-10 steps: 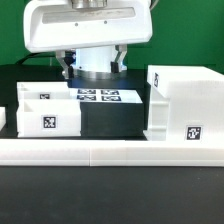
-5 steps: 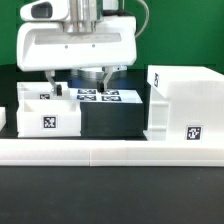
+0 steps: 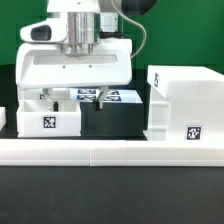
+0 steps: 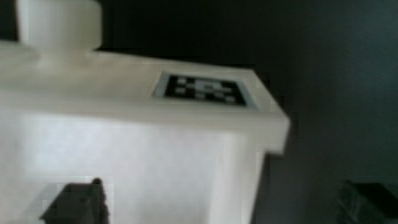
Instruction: Assemble drawer
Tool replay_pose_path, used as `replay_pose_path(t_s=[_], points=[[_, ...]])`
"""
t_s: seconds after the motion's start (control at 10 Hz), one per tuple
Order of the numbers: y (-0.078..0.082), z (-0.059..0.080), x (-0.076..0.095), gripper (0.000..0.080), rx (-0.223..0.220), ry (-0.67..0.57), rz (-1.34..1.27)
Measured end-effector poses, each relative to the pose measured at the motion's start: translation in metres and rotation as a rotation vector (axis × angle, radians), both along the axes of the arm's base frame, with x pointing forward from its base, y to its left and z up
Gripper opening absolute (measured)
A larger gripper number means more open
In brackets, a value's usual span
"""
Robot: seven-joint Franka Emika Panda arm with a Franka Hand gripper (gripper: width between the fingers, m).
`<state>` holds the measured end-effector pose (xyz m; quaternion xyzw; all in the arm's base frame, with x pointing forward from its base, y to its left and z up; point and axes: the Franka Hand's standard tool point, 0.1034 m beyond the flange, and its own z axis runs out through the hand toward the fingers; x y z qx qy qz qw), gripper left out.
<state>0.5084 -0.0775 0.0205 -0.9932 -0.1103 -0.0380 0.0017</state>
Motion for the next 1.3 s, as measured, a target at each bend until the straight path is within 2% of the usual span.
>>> replay_pose_path(t_s=[0.2,0.4,0.5,0.6,0.7,0.8,0.9,1.0,1.3], points=[[-0.0022,-0.0124,-0.0038,0.0649,-0.012,-0.002,0.004],[-0.0048,-0.0149,-0.0051,0.0649,-0.014,-0.002,-0.001],[-0.0048,-0.015,-0.0051,0.055,-0.014,-0.003,-0.002],[-0.0045,-0.0148,-0.0047,0.0417,-0.014,-0.003,-0.002],[-0.0044,-0.0148,-0.0047,0.0417,-0.014,-0.003,-0.002],[-0.0044,-0.0147,-0.0045,0.0215,-0.014,-0.003,-0.002],[-0.0045,-0.0141,-0.0037,0.0083,-0.014,-0.004,-0.002],[-0.0037,-0.0129,-0.0026,0.004,-0.014,-0.006,-0.002],[0.0043,-0.0086,0.0005,0.004,-0.01,-0.007,0.005]])
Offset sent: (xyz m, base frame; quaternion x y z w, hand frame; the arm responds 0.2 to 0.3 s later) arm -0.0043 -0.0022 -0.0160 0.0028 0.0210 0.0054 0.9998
